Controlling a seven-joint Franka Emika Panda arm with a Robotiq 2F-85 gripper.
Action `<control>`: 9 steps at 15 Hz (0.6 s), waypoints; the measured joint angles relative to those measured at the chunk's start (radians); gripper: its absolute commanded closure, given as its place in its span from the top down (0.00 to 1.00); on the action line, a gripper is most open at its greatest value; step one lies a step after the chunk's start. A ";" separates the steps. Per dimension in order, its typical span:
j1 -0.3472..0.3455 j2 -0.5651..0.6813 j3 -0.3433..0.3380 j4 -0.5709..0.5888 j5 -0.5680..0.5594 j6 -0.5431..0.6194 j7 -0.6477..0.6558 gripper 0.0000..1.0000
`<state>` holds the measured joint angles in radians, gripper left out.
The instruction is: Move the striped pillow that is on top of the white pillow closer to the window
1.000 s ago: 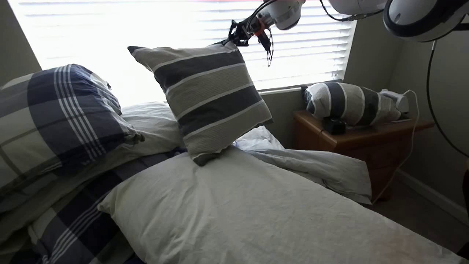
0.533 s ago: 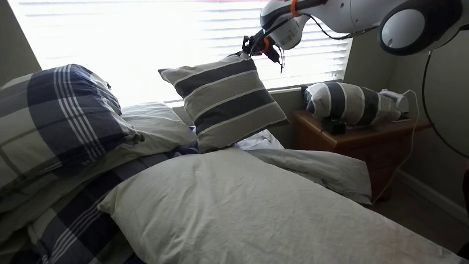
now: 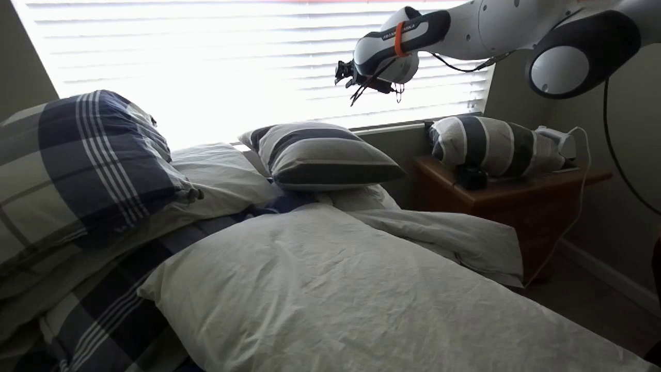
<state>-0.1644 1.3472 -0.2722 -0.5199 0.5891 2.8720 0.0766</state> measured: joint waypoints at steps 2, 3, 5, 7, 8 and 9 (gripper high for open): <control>0.019 -0.007 -0.018 0.019 -0.025 -0.036 -0.027 0.94; 0.026 -0.016 -0.009 0.031 -0.025 -0.092 -0.060 0.98; 0.038 -0.045 0.021 0.049 -0.025 -0.213 -0.124 1.00; 0.046 -0.081 0.052 0.061 -0.024 -0.342 -0.178 1.00; 0.043 -0.101 0.088 0.068 -0.068 -0.414 -0.186 1.00; 0.036 -0.120 0.135 0.072 -0.129 -0.480 -0.187 1.00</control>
<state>-0.1281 1.2267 -0.1373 -0.4483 0.4598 2.3919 -0.1100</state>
